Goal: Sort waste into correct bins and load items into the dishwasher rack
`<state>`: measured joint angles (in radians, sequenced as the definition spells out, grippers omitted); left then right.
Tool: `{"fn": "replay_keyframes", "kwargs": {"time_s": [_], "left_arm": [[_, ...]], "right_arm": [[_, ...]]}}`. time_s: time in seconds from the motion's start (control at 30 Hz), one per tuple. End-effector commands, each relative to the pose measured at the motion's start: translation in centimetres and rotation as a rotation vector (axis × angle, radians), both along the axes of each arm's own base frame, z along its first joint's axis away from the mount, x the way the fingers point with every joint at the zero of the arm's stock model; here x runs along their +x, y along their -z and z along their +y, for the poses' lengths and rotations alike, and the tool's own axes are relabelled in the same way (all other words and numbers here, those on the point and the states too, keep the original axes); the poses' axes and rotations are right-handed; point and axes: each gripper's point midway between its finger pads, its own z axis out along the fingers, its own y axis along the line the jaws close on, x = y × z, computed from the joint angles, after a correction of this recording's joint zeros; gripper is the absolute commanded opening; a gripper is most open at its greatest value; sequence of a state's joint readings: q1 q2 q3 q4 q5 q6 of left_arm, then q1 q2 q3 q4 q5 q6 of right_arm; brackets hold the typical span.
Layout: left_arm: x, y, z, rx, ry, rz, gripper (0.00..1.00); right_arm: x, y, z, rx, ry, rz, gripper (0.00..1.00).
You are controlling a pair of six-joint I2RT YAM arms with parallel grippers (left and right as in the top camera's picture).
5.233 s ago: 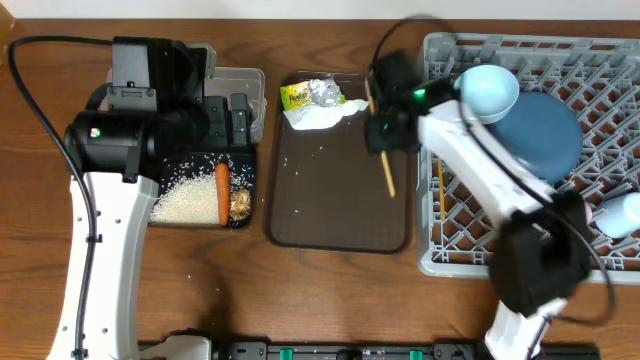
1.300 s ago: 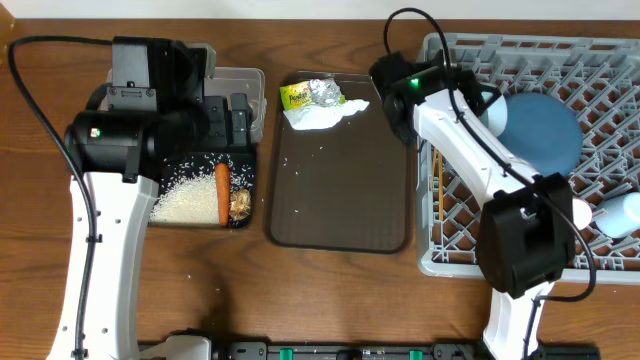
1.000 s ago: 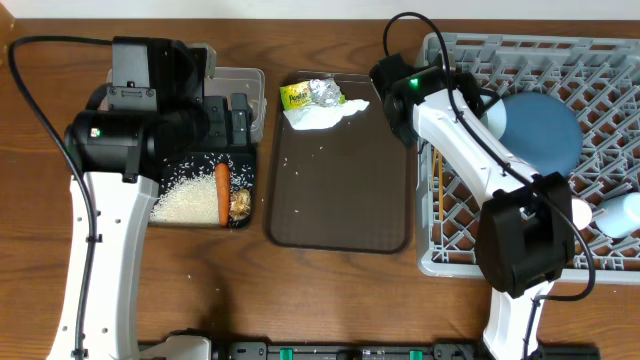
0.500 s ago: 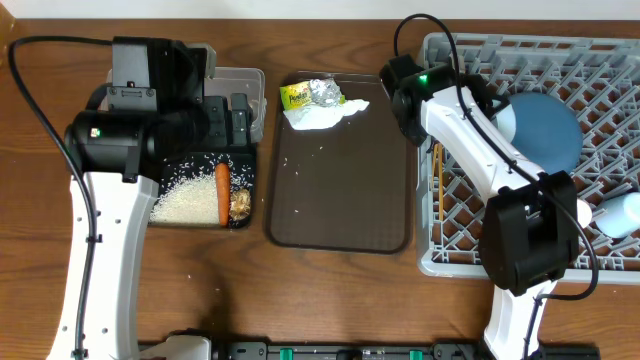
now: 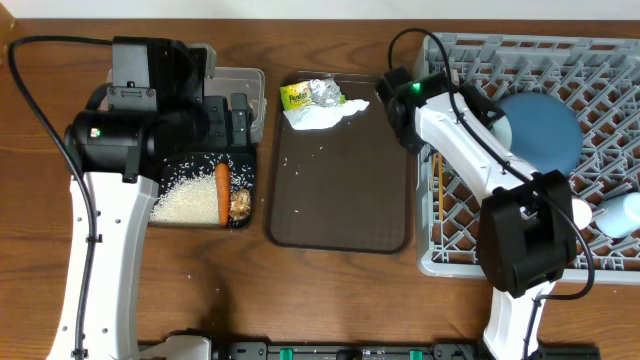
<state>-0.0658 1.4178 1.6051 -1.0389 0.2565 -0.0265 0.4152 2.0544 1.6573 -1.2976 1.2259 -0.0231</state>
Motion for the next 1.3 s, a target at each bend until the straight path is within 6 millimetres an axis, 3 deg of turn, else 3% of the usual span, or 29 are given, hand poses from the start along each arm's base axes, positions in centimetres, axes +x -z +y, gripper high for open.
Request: {"fn": "replay_keyframes", "kwargs": {"time_s": [0.0, 0.3, 0.6, 0.73, 0.93, 1.27], "left_arm": [[0.1, -0.1, -0.1, -0.005, 0.002, -0.001, 0.98], [0.1, -0.1, -0.1, -0.004, 0.002, -0.001, 0.98], [0.1, -0.1, -0.1, -0.005, 0.002, -0.001, 0.98], [0.1, -0.1, -0.1, -0.005, 0.002, -0.001, 0.98], [0.1, -0.1, -0.1, -0.005, 0.002, -0.001, 0.98], [0.1, -0.1, -0.1, -0.005, 0.002, -0.001, 0.98]], "right_arm": [[-0.9, 2.3, 1.9, 0.084, -0.022, 0.065, 0.01], [-1.6, -0.3, 0.7, -0.036, -0.001, 0.005, 0.01], [-1.5, -0.7, -0.7, -0.034, 0.046, -0.055, 0.01], [-0.5, -2.7, -1.5, -0.114, 0.041, -0.171, 0.01], [0.4, -5.2, -1.5, -0.203, 0.011, -0.21, 0.01], [0.4, -3.9, -0.4, -0.126, 0.01, -0.205, 0.01]]}}
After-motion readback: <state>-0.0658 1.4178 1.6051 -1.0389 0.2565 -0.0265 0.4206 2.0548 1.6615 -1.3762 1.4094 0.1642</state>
